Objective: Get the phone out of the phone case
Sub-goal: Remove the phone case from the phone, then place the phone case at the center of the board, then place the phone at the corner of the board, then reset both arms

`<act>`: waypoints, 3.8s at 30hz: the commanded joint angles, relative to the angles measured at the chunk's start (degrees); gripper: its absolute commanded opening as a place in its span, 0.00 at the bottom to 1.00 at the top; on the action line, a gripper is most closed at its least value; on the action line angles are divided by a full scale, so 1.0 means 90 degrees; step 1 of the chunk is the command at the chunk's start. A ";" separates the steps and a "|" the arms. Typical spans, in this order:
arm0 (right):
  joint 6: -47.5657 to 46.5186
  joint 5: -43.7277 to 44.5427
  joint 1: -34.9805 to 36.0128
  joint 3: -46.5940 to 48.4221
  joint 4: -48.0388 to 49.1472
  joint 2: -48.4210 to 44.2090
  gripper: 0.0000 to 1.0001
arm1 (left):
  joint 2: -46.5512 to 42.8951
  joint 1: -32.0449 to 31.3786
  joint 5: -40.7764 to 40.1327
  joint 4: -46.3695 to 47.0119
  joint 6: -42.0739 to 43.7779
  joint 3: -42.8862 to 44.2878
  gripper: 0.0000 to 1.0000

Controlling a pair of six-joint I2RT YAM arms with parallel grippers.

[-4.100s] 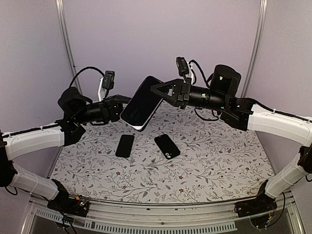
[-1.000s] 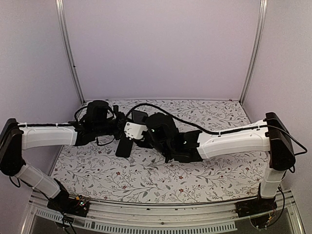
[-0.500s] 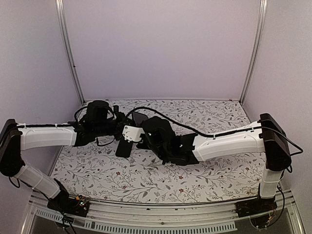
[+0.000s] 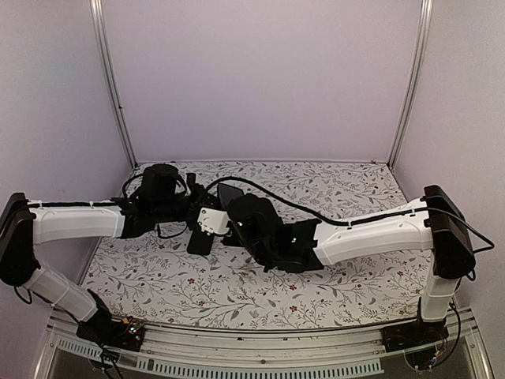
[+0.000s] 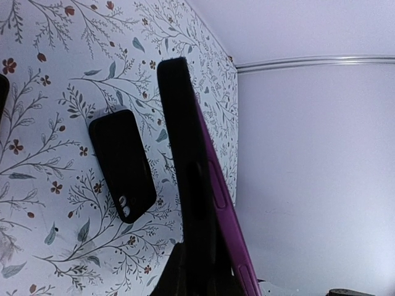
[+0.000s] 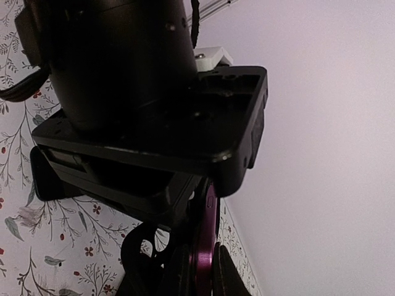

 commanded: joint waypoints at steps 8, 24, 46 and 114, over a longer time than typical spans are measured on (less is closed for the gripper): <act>0.1780 0.0058 0.0751 -0.0042 -0.1543 -0.1191 0.00 | 0.0264 0.0120 -0.0360 0.0496 0.0287 0.0177 0.00; 0.3778 0.0253 0.1001 -0.0955 -0.2372 -0.1789 0.00 | 0.0658 0.0202 -0.0400 0.0326 0.1154 -0.0185 0.00; 0.4594 -0.1489 0.1109 -0.1994 -0.2397 -0.0791 0.00 | 0.1787 0.0228 0.0365 0.0014 0.1863 -0.0697 0.22; 0.7016 -0.3367 -0.3989 -0.3702 -0.1693 -0.5023 0.99 | -0.3730 0.0803 -0.5050 -0.3527 0.6040 -0.0391 1.00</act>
